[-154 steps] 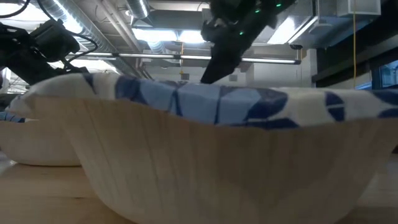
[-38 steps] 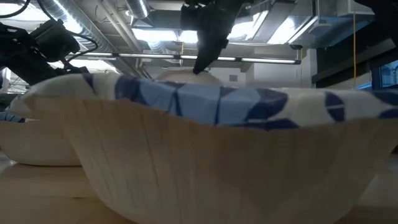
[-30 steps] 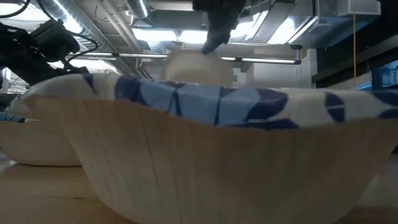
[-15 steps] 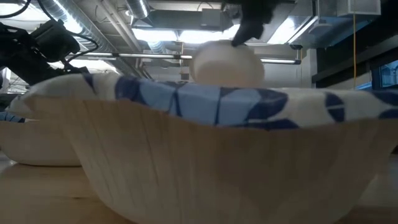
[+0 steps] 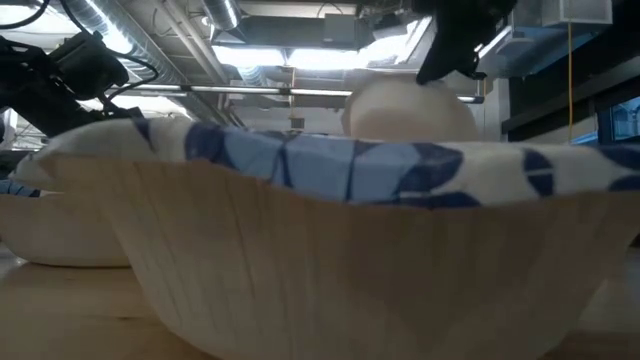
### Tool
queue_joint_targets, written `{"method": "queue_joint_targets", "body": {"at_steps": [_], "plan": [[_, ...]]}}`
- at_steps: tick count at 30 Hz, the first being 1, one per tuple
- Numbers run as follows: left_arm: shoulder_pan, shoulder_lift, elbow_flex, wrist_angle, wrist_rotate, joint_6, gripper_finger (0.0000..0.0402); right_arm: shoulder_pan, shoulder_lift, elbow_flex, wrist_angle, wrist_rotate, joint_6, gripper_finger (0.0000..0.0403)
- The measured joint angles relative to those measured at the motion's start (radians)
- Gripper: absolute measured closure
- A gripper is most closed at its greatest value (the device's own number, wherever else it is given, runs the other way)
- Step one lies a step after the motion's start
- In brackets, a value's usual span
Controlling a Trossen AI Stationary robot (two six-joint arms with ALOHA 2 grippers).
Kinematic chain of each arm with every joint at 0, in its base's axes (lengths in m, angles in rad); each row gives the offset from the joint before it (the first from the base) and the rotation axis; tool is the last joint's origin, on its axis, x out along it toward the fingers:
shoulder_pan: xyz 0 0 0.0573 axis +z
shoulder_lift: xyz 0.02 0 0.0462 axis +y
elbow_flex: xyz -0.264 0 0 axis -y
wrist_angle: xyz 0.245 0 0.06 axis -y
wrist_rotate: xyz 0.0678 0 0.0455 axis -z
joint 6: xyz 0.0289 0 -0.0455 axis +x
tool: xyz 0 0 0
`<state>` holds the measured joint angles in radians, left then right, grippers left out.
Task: Nest bowls inside each other
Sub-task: Stack the white patterned bowl on the white patterned bowl
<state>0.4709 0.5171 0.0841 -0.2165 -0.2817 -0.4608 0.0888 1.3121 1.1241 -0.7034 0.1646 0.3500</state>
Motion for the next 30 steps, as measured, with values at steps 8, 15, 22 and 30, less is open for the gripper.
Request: {"method": "queue_joint_targets", "body": {"at_steps": [8, 15, 22, 30], "plan": [[0.000, 0.000, 0.000, 0.000, 0.000, 0.000, 0.0244, 0.086, 0.012, 0.008, -0.120, 0.138, 0.111, 0.0396], [0.000, 0.000, 0.000, 0.000, 0.001, -0.008, 0.0244, 0.093, 0.081, 0.008, -0.139, 0.133, 0.140, 0.0392], [0.000, 0.000, 0.000, 0.000, 0.001, -0.008, 0.0244, 0.093, 0.178, 0.008, -0.131, 0.122, 0.140, 0.0391], [0.000, 0.000, 0.000, 0.000, 0.001, -0.008, 0.0244, 0.092, 0.223, 0.008, -0.057, 0.077, 0.131, 0.0385]]}}
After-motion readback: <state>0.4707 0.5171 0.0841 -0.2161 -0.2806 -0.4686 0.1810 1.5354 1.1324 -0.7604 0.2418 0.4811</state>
